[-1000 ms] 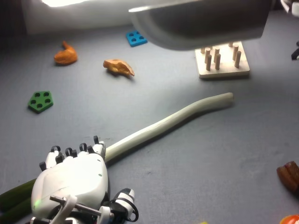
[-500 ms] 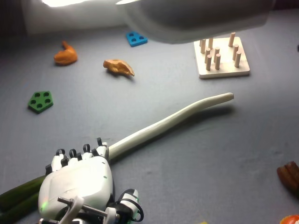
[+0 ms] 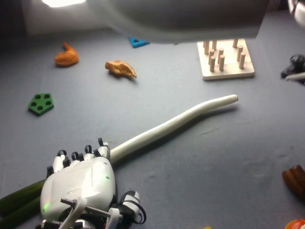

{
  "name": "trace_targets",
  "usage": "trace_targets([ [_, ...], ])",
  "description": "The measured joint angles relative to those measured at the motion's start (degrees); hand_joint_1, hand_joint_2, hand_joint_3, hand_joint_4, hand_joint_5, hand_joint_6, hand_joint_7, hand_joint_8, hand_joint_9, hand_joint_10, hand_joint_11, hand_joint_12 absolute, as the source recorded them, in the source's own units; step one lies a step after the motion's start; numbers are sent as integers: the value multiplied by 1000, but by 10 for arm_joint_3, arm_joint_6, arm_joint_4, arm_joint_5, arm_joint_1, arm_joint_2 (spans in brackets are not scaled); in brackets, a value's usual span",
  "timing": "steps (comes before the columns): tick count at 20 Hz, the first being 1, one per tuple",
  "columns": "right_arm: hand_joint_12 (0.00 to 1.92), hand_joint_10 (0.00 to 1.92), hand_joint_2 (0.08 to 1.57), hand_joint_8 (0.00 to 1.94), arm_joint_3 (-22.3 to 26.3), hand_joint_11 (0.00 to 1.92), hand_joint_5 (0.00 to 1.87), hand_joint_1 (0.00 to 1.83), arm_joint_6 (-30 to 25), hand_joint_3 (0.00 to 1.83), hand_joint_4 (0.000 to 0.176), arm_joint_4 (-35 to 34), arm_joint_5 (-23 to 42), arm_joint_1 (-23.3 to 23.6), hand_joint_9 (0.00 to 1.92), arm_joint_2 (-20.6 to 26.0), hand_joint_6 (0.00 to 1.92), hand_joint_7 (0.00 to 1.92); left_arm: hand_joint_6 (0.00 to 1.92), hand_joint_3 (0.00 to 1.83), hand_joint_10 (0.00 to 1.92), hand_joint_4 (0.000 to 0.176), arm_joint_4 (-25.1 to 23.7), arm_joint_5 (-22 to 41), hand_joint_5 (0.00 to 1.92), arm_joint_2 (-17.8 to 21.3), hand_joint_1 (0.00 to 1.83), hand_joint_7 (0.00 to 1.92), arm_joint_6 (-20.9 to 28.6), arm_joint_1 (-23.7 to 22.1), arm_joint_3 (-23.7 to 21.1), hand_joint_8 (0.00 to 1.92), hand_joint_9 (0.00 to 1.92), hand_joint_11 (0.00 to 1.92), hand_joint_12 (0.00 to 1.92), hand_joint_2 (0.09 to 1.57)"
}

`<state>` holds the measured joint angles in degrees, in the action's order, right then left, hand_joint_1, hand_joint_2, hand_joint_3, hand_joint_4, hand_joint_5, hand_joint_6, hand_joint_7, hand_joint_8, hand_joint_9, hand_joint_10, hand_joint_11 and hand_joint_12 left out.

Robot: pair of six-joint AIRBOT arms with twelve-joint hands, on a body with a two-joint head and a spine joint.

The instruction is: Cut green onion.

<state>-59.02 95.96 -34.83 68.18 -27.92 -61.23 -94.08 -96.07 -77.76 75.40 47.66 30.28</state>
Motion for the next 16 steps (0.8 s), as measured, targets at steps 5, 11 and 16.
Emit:
trace_targets([
  [5, 1921, 1921, 932, 1941, 82, 1738, 1473, 1568, 77, 589, 176, -161, 57, 4, 1641, -1, 1921, 1566, 9, 0, 31, 5, 1, -2, 263, -4, 742, 360, 0, 0, 6, 17, 408, 0, 1074, 1206],
  [11, 1921, 1921, 917, 1941, 89, 1750, 1479, 1551, 82, 617, 176, -161, 91, -42, 1658, -32, 1921, 1583, 21, 10, 0, 0, 1, -1, 370, -12, 573, 327, 0, 0, 13, 0, 303, 0, 789, 1262],
  [16, 1921, 1921, 918, 1941, 68, 1756, 1485, 1561, 82, 630, 176, -140, 106, -66, 1673, -62, 1921, 1603, 0, 20, 0, 0, 1, 2, 105, -20, 2, 115, 1, 5, 14, 0, 106, 0, 301, 1491],
])
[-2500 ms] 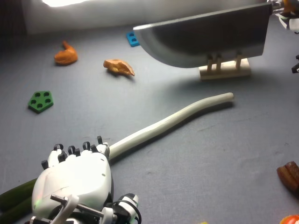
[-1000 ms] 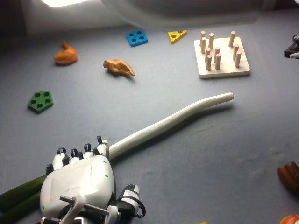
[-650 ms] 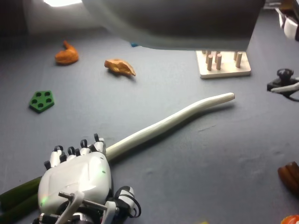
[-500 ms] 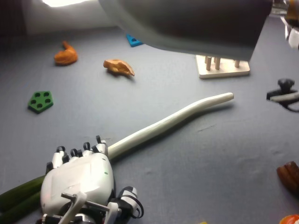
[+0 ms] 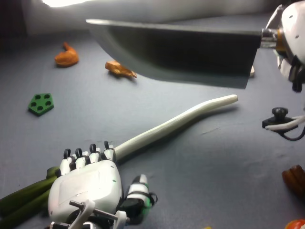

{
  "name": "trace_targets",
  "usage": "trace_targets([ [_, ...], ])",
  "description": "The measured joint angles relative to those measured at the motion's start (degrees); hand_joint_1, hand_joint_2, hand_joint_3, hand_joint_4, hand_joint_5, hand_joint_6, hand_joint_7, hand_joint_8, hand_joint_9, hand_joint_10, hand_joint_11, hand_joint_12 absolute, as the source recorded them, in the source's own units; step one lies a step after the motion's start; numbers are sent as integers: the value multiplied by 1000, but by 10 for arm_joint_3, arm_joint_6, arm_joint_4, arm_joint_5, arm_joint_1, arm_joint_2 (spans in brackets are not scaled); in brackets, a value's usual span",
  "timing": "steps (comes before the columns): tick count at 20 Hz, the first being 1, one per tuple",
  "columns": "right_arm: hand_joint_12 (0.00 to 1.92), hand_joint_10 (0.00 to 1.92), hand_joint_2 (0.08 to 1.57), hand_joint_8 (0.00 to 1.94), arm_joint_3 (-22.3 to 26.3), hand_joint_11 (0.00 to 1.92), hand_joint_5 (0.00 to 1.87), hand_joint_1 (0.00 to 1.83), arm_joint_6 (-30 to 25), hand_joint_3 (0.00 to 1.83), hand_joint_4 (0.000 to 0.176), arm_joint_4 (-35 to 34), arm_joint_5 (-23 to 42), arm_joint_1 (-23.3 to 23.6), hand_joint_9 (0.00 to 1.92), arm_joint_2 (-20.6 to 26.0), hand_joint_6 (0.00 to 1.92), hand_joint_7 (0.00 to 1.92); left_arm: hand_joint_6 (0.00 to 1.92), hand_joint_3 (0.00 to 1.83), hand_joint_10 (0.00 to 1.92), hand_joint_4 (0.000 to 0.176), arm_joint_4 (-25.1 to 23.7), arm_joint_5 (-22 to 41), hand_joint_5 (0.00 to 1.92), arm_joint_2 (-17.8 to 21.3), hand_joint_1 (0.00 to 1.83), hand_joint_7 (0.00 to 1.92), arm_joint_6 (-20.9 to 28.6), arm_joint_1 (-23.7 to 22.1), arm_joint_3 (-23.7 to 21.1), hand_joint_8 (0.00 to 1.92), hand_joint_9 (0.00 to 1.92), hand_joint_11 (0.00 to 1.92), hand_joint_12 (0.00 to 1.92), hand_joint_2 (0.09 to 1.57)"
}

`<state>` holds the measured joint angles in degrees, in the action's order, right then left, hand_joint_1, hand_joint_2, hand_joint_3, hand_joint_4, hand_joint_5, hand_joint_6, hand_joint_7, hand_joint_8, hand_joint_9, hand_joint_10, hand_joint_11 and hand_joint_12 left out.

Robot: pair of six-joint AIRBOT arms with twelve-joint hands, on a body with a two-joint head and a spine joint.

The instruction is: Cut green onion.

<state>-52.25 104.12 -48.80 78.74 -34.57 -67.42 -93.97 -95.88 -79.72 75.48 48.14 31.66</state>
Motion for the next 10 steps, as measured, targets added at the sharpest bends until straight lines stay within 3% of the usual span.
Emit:
trace_targets([
  [1, 1921, 1921, 918, 1941, 0, 1756, 1485, 1561, 1, 631, 176, -6, 0, 0, 1674, -5, 1921, 1604, 0, 18, 0, 0, -1, -1, 102, 0, 0, 111, 0, 1, 0, 0, 104, 0, 295, 1493],
  [2, 1921, 1921, 912, 1941, -2, 1741, 1470, 1550, 0, 619, 176, -8, 0, -4, 1667, -14, 1921, 1601, 5, 11, 7, 0, 1, 0, 75, 0, 0, 65, 0, 2, 0, 6, 52, 0, 90, 1485],
  [3, 1921, 1921, 912, 1941, -5, 1742, 1455, 1549, 0, 608, 176, -2, -2, -7, 1666, -19, 1921, 1601, 1, 8, 2, 0, 2, 0, 37, 0, 0, 29, 0, 2, 0, 1, 24, 0, 17, 1482],
  [7, 1921, 1921, 894, 1941, -21, 1752, 1413, 1559, 0, 585, 176, 1, 2, -7, 1663, -29, 1921, 1592, 12, 9, 7, 0, 5, 0, 83, 0, 151, 56, 0, 3, 0, 6, 41, 0, 0, 1513],
  [8, 1921, 1921, 903, 1941, -24, 1742, 1432, 1572, 0, 592, 176, 1, 5, -7, 1656, -29, 1921, 1578, 21, 0, 18, 0, 7, 0, 111, 0, 29, 96, 0, 3, -1, 19, 71, 0, 0, 1459],
  [10, 1921, 1921, 905, 1941, -29, 1738, 1451, 1577, 1, 594, 176, -1, 11, -7, 1658, -29, 1921, 1583, 19, 0, 17, 0, 16, 1, 157, 0, 0, 151, 0, 3, -3, 9, 102, 12, 12, 1395],
])
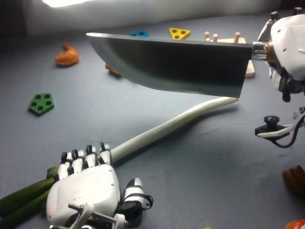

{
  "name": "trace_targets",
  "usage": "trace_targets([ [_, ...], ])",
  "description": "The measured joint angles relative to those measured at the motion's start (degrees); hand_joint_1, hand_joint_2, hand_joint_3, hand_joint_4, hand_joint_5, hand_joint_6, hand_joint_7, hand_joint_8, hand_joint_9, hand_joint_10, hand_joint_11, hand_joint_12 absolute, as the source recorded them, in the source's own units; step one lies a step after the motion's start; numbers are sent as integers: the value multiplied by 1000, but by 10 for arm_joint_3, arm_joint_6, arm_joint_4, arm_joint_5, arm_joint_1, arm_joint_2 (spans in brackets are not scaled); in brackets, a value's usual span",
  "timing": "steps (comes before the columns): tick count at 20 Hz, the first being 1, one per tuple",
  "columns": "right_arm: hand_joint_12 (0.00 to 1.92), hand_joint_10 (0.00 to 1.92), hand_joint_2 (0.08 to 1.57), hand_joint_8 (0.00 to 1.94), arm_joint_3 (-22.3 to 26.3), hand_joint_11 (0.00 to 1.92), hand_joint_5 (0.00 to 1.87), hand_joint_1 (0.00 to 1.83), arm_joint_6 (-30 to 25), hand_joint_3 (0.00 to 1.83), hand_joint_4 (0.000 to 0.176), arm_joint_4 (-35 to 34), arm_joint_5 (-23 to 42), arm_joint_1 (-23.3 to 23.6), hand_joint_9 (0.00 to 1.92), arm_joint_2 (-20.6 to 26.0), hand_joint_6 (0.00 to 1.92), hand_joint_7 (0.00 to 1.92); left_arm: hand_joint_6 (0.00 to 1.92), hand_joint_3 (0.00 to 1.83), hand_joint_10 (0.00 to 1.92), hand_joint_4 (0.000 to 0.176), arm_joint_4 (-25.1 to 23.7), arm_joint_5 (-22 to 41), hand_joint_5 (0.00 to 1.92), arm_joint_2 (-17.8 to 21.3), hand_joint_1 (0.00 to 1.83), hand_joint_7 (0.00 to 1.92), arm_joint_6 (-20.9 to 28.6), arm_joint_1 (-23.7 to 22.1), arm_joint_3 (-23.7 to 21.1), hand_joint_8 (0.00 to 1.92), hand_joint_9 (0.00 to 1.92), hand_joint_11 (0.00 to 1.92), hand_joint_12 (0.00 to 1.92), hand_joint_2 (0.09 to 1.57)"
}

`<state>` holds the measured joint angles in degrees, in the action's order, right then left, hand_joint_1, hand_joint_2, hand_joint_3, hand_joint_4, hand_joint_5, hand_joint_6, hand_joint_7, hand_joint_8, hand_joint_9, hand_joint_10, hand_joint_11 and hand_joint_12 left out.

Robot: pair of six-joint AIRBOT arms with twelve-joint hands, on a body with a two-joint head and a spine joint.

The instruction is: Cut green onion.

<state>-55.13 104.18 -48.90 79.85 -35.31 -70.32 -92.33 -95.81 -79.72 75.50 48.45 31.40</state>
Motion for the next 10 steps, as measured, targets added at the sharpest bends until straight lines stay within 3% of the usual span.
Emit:
trace_targets([
  [2, 1921, 1921, 907, 1941, 0, 1738, 1459, 1567, 1, 594, 176, 0, 0, 1, 1660, 0, 1921, 1587, 23, 0, 17, 0, 5, 0, 188, 0, 0, 174, 0, 4, 0, 9, 113, 20, 22, 1375],
  [4, 1921, 1921, 934, 1941, 0, 1711, 1389, 1541, 1, 532, 176, 0, 0, 2, 1627, 0, 1921, 1536, 1, 0, 2, 0, 3, 1, 132, 0, 0, 133, 0, 4, -1, 0, 82, 30, 31, 1331],
  [7, 1921, 1921, 920, 1941, 0, 1709, 1445, 1600, 1, 516, 176, 1, 0, 2, 1622, 0, 1921, 1543, 0, 0, 0, 0, 6, 4, 48, 0, 0, 96, 0, 9, -5, 0, 62, 1, 28, 1342],
  [10, 1921, 1921, 936, 1941, 0, 1710, 1434, 1602, 1, 522, 176, 5, 0, 2, 1620, 0, 1921, 1554, 15, 1, 5, 0, 7, 7, 109, 0, 0, 121, 0, 10, -5, 3, 85, 0, 92, 1362],
])
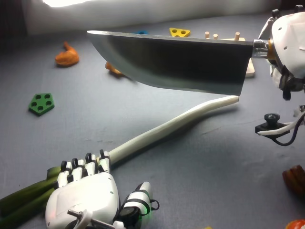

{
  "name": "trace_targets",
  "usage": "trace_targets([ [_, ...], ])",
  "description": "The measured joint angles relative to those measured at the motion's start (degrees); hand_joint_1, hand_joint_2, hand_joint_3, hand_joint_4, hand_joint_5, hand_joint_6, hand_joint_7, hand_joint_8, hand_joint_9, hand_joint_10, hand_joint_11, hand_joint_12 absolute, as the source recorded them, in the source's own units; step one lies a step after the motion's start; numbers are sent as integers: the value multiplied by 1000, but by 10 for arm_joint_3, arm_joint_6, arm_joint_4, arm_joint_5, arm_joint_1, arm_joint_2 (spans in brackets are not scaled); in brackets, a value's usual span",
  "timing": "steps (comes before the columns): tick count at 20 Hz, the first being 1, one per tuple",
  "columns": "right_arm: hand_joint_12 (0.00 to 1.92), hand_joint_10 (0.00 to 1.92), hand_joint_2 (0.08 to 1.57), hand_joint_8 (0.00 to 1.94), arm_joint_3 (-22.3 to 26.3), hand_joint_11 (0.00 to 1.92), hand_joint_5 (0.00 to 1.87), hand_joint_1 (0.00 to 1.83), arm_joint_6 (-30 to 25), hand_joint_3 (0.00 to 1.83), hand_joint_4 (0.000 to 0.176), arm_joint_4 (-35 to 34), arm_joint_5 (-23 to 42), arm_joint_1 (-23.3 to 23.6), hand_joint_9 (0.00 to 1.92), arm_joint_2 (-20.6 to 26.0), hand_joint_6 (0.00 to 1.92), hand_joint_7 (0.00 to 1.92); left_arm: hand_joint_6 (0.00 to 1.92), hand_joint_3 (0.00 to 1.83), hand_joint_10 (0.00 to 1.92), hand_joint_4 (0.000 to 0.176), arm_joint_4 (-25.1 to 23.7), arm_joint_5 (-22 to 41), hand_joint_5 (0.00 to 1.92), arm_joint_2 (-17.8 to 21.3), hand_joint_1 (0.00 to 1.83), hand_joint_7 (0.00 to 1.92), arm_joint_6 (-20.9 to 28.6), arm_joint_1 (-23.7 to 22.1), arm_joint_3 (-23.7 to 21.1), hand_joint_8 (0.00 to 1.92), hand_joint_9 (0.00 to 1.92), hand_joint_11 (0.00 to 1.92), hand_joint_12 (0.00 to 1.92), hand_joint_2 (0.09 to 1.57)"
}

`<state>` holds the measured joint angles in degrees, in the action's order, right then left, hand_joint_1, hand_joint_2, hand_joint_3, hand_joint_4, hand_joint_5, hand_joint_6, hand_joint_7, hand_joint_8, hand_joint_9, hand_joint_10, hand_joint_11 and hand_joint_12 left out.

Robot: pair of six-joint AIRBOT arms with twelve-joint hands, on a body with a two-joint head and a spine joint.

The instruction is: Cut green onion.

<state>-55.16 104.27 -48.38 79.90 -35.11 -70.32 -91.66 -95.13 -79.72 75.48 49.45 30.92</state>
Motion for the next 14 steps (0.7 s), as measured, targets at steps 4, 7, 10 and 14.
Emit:
trace_targets([
  [4, 1921, 1921, 948, 1941, 0, 1649, 1415, 1581, 0, 450, 176, 3, 1, 2, 1559, 0, 1921, 1506, 3, 4, 1, 0, 2, 1, 59, 0, 0, 99, 0, 0, 0, 1, 77, 0, 54, 1374],
  [7, 1921, 1921, 994, 1941, 0, 1679, 1396, 1561, -1, 379, 176, 24, 1, -4, 1590, 0, 1921, 1526, 3, 1, 2, 0, 4, 6, 39, 0, 0, 68, 0, 1, 0, 0, 53, 0, 115, 1377],
  [10, 1921, 1921, 1001, 1941, -6, 1684, 1421, 1562, -1, 382, 176, 28, 0, -7, 1586, -10, 1921, 1544, 1, 6, 6, 0, 5, 10, 30, 0, 0, 55, 0, 1, 1, 1, 23, 0, 4, 1394],
  [14, 1921, 1921, 1019, 1941, -17, 1726, 1447, 1543, 0, 396, 176, 26, -1, -20, 1620, -27, 1921, 1545, 0, 0, 0, 0, 3, 8, 126, 0, 0, 133, 0, 1, 1, 10, 104, 0, 205, 1392],
])
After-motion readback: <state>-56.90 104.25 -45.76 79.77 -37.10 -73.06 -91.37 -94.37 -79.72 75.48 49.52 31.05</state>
